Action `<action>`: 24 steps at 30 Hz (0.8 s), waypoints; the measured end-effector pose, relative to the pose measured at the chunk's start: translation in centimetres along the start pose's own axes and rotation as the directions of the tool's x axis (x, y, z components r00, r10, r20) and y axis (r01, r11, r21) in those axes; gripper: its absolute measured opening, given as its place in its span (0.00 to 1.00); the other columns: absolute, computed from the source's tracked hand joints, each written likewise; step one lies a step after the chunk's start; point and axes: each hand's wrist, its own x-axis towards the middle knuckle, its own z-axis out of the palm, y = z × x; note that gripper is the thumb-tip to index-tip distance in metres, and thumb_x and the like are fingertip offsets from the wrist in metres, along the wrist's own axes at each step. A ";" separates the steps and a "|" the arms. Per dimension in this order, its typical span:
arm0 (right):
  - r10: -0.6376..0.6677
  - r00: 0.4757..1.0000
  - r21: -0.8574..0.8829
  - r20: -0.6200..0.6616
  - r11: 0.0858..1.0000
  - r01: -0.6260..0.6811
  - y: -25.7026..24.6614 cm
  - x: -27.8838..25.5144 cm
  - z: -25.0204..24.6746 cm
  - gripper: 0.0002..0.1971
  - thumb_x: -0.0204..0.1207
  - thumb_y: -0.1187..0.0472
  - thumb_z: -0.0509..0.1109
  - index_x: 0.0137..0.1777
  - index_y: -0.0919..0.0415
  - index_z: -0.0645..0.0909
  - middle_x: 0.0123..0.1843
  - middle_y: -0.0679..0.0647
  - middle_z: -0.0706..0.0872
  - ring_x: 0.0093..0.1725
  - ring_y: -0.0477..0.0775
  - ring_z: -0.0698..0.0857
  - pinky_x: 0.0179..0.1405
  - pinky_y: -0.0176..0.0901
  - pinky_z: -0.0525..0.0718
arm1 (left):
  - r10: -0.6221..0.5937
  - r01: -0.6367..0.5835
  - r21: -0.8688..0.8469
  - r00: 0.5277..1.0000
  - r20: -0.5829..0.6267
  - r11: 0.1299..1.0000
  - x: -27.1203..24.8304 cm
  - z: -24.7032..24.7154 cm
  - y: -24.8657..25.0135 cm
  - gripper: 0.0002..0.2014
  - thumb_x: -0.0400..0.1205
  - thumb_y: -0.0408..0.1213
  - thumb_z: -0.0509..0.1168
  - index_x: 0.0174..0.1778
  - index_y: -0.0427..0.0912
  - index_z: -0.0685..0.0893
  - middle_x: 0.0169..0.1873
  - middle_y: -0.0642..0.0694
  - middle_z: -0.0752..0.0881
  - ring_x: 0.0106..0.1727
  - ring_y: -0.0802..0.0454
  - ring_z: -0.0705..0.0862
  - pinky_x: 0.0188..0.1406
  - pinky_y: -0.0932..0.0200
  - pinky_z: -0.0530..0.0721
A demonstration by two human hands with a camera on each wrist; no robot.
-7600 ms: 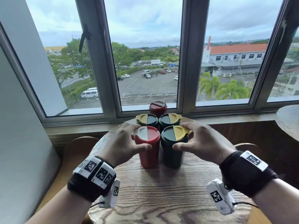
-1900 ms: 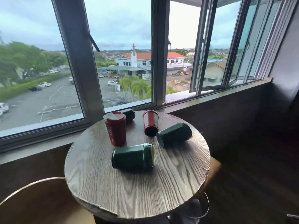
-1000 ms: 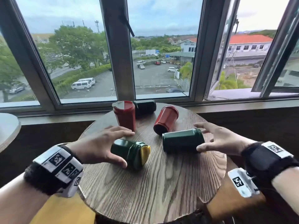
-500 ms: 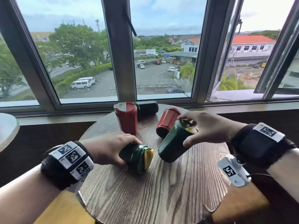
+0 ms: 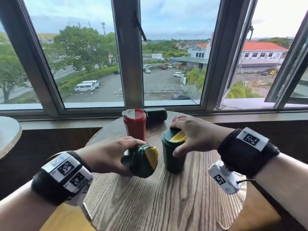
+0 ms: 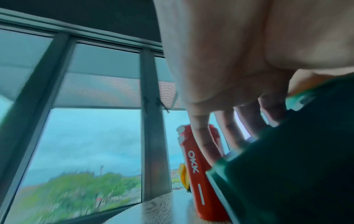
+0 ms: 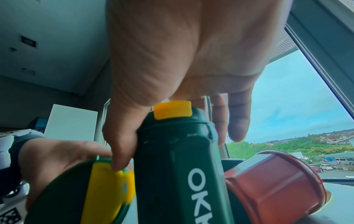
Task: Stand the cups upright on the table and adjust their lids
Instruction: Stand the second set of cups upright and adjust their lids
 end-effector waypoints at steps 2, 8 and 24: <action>0.003 1.000 0.001 0.004 1.000 -0.003 0.1 0.1 0.1 0.39 0.55 0.29 0.79 0.64 0.50 0.82 0.55 0.47 0.84 0.54 0.50 0.82 0.59 0.55 0.84 | -0.035 0.004 -0.204 0.989 -0.147 0.979 -0.7 -0.4 -0.1 0.42 0.66 0.44 0.87 0.76 0.60 0.77 0.64 0.64 0.83 0.66 0.72 0.79 0.63 0.76 0.76; 0.001 1.000 0.047 0.002 0.999 -0.001 0.4 0.0 0.2 0.41 0.56 0.31 0.81 0.68 0.49 0.81 0.59 0.47 0.84 0.58 0.49 0.82 0.62 0.55 0.84 | -0.254 0.020 -0.550 0.901 -0.352 0.835 0.9 1.6 0.9 0.38 0.65 0.24 0.86 0.70 0.37 0.77 0.52 0.54 0.87 0.47 0.79 0.85 0.45 0.81 0.80; 0.010 1.000 0.147 0.001 0.989 -0.010 1.6 -0.4 1.0 0.53 0.58 0.27 0.79 0.83 0.46 0.71 0.72 0.40 0.81 0.69 0.42 0.80 0.73 0.43 0.78 | -0.317 0.071 -0.646 0.908 -0.273 0.760 3.5 4.4 -1.1 0.63 0.48 0.72 0.84 0.79 0.57 0.66 0.68 0.53 0.85 0.71 0.54 0.84 0.77 0.44 0.80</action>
